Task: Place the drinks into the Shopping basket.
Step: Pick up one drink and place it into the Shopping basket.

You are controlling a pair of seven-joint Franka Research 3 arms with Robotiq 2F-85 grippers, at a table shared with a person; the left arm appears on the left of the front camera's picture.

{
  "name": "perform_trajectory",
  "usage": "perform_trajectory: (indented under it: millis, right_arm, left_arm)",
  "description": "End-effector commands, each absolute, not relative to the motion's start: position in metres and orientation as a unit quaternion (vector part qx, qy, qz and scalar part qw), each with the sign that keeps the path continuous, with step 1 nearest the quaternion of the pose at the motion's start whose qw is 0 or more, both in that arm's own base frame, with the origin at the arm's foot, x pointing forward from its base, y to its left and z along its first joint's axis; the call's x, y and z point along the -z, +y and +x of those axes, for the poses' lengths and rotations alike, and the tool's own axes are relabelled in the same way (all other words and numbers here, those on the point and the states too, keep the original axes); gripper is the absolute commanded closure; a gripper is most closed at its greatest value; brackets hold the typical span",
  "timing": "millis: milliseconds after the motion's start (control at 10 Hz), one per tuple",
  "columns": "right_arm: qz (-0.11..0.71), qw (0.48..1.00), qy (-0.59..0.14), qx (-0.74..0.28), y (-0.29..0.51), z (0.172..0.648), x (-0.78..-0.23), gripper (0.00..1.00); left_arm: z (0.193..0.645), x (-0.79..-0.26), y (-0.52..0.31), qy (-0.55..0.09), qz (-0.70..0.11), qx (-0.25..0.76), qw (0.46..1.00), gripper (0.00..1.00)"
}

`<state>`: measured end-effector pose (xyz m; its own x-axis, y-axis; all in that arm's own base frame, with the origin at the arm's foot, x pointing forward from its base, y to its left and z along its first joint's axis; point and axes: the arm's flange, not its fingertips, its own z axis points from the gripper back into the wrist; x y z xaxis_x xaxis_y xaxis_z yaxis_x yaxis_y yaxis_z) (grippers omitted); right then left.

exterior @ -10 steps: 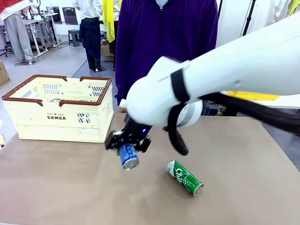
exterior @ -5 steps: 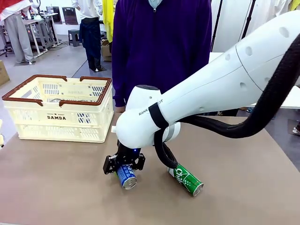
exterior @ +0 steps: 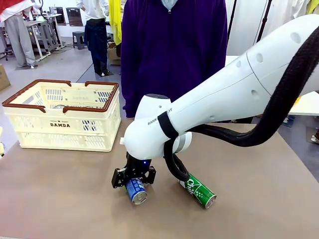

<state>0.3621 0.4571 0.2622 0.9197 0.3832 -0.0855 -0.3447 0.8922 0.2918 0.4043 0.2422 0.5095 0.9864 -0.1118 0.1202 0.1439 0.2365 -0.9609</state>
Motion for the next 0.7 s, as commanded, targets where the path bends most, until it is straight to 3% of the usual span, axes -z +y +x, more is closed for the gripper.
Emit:
perform_trajectory:
  millis: [0, 600]
  right_arm:
    - [0.118, 0.972, 0.069, -0.193, 0.4624, 0.3621, -0.2583, 0.00]
    - [0.115, 0.970, 0.044, -0.208, 0.4594, 0.3594, -0.2632, 0.00]
  left_arm:
    - [0.4019, -0.5151, 0.2494, -0.009, -0.613, 0.080, 0.786, 0.00]
    - [0.4019, -0.5151, 0.2494, -0.009, -0.613, 0.080, 0.786, 0.00]
